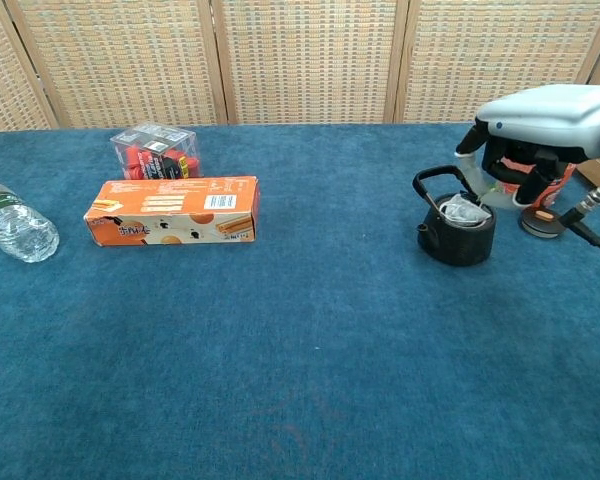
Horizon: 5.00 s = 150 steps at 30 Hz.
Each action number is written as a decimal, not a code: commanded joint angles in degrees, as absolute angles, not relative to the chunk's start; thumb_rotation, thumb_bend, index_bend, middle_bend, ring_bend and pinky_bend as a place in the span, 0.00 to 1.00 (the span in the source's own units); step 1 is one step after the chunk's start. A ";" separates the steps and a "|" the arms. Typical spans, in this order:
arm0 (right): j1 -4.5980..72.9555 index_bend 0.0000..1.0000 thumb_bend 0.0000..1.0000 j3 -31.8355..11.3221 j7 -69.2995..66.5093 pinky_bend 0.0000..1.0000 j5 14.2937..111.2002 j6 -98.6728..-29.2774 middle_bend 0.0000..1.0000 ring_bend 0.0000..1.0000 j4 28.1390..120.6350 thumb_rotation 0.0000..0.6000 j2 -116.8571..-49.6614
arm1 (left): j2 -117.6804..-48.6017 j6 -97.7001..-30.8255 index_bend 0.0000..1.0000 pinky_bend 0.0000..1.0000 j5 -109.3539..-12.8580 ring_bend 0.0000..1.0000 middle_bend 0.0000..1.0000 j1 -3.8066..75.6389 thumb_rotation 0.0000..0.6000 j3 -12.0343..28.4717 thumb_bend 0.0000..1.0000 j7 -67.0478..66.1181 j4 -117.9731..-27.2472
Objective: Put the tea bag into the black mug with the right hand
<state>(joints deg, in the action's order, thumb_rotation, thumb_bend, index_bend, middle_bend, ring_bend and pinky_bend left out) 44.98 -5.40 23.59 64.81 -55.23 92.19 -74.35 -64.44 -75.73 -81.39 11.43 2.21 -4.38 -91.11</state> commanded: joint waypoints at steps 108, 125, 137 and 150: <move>59.22 0.17 0.78 5.21 37.47 1.00 35.51 -43.32 0.96 0.97 91.19 1.00 -71.90 | -64.37 -75.42 0.00 0.00 -81.23 0.00 0.00 11.71 1.00 2.20 0.38 -3.75 -90.85; 60.41 0.17 0.78 5.68 37.95 1.00 33.84 -43.33 0.96 0.97 90.06 1.00 -72.91 | -64.61 -75.14 0.00 0.00 -81.13 0.00 0.00 11.79 1.00 2.21 0.38 -3.31 -90.25; 58.40 0.17 0.78 4.08 35.55 1.00 38.26 -48.83 0.93 0.97 97.37 1.00 -67.99 | -64.65 -75.29 0.00 0.00 -81.24 0.00 0.00 11.79 1.00 2.25 0.38 -3.30 -90.35; 45.50 0.17 0.59 1.11 21.76 0.91 57.48 -66.62 0.71 0.78 102.15 1.00 -64.84 | -64.92 -75.97 0.00 0.00 -81.71 0.00 0.00 11.46 1.00 2.05 0.38 -3.48 -90.71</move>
<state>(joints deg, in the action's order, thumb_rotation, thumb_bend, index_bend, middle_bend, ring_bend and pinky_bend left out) 48.44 1.90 24.68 54.28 -63.23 101.61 -65.25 -64.91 -75.93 -81.68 11.49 2.05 -3.46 -90.68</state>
